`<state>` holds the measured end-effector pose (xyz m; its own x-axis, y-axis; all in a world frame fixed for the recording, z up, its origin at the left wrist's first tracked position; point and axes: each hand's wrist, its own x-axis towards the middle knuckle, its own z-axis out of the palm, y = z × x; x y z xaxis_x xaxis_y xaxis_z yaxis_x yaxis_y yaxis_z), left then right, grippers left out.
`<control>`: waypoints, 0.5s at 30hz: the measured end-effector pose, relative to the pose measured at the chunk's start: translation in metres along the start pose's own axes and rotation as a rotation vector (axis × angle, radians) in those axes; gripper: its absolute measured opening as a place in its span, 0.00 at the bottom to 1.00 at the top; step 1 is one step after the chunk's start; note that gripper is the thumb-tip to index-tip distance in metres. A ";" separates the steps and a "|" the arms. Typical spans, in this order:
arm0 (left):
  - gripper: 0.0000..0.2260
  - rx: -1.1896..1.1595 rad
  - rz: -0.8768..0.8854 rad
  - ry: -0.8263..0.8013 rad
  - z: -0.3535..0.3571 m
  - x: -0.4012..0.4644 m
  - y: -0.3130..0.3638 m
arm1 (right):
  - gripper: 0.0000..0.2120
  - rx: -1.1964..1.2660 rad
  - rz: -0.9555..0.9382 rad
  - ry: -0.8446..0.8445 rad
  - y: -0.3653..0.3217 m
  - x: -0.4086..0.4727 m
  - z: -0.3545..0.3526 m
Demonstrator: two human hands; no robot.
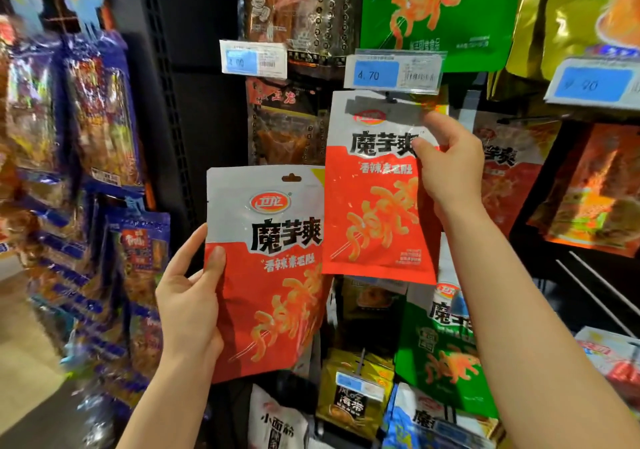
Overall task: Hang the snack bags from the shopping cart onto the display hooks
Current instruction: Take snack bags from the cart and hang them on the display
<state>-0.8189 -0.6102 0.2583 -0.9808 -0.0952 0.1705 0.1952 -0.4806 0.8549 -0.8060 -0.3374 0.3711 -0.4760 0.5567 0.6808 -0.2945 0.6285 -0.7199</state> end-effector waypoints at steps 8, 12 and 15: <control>0.17 0.023 0.019 -0.011 -0.012 0.001 0.006 | 0.20 -0.075 0.037 0.011 0.011 0.010 0.004; 0.16 0.020 0.023 -0.008 -0.020 0.002 0.012 | 0.20 -0.184 0.053 0.024 0.023 0.014 0.010; 0.15 0.020 0.031 -0.011 -0.027 0.005 0.019 | 0.21 -0.259 0.080 -0.009 0.031 0.020 0.015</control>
<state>-0.8197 -0.6437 0.2623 -0.9741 -0.1003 0.2026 0.2260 -0.4597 0.8588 -0.8371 -0.3148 0.3606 -0.4967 0.6061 0.6212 -0.0341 0.7016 -0.7118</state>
